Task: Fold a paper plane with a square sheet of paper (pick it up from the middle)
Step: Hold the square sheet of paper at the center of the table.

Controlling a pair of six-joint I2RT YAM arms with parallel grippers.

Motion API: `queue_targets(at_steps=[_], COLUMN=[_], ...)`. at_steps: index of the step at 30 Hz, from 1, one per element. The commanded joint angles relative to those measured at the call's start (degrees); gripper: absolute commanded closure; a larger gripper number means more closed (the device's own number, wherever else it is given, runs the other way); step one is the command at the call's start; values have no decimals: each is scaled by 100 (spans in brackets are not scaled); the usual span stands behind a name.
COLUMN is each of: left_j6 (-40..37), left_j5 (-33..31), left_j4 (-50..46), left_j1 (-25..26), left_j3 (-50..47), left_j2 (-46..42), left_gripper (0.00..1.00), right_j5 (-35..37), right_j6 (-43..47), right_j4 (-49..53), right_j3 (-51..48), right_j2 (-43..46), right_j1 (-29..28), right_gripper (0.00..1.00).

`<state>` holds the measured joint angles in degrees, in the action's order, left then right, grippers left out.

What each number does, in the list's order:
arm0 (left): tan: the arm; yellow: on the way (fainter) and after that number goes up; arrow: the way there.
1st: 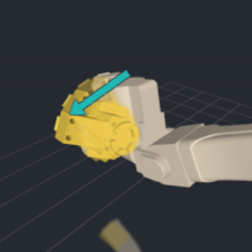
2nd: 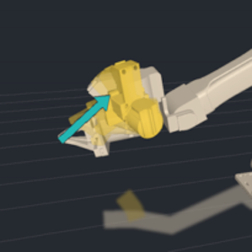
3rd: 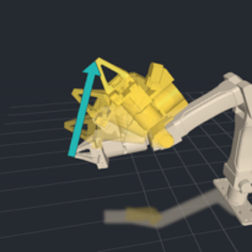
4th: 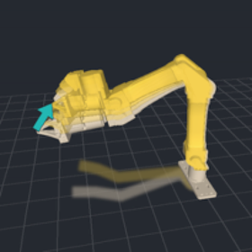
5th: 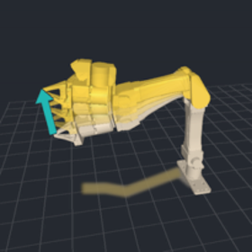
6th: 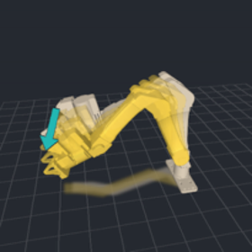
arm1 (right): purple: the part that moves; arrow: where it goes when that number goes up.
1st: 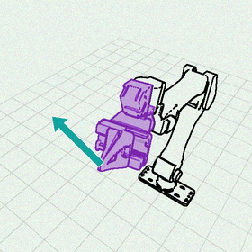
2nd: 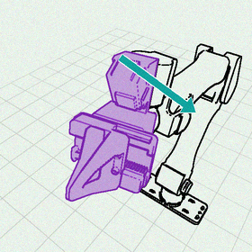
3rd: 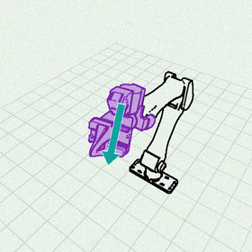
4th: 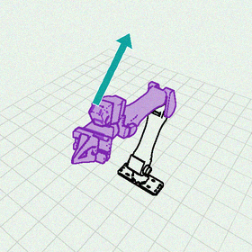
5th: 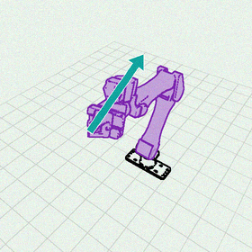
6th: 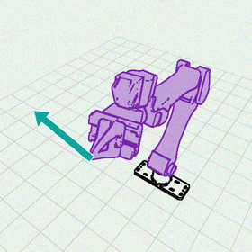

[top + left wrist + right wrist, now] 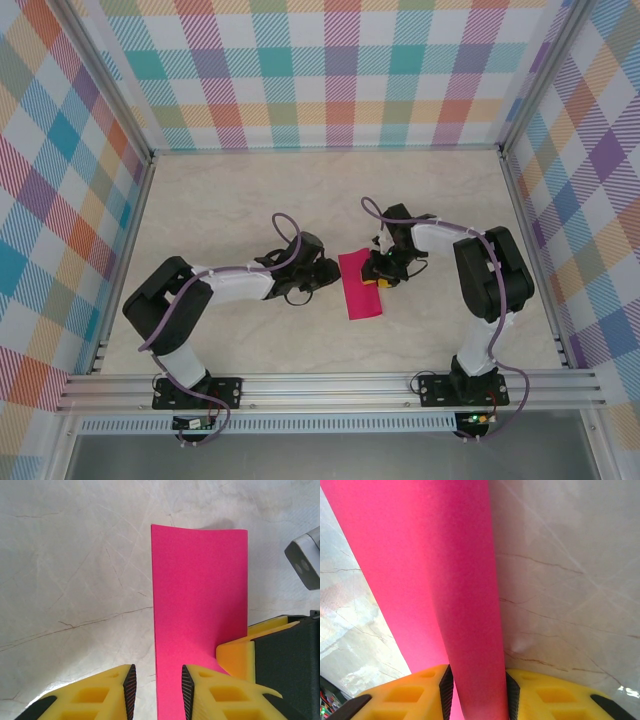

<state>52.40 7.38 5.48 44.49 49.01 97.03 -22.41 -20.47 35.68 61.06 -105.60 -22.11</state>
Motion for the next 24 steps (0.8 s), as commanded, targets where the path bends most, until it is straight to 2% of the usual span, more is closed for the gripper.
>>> queue_targets(at_steps=[1,14,19,24], left_j6=[-116,-115,-101,111], left_j5=[-88,-62,340,876], left_j4=[-134,-96,287,972], left_j1=[-15,-20,-19,-20], left_j3=[160,131,152,183], left_j2=[87,78,196,474], left_gripper=[68,68,70,79], right_j5=[832,943,989,1057], right_j6=[114,-1,34,77], right_j4=[-234,-266,-253,-212], right_j3=[-306,-305,-276,-262], right_j2=[-407,-514,-532,-540], right_j1=[38,58,58,31], right_gripper=[64,64,64,63])
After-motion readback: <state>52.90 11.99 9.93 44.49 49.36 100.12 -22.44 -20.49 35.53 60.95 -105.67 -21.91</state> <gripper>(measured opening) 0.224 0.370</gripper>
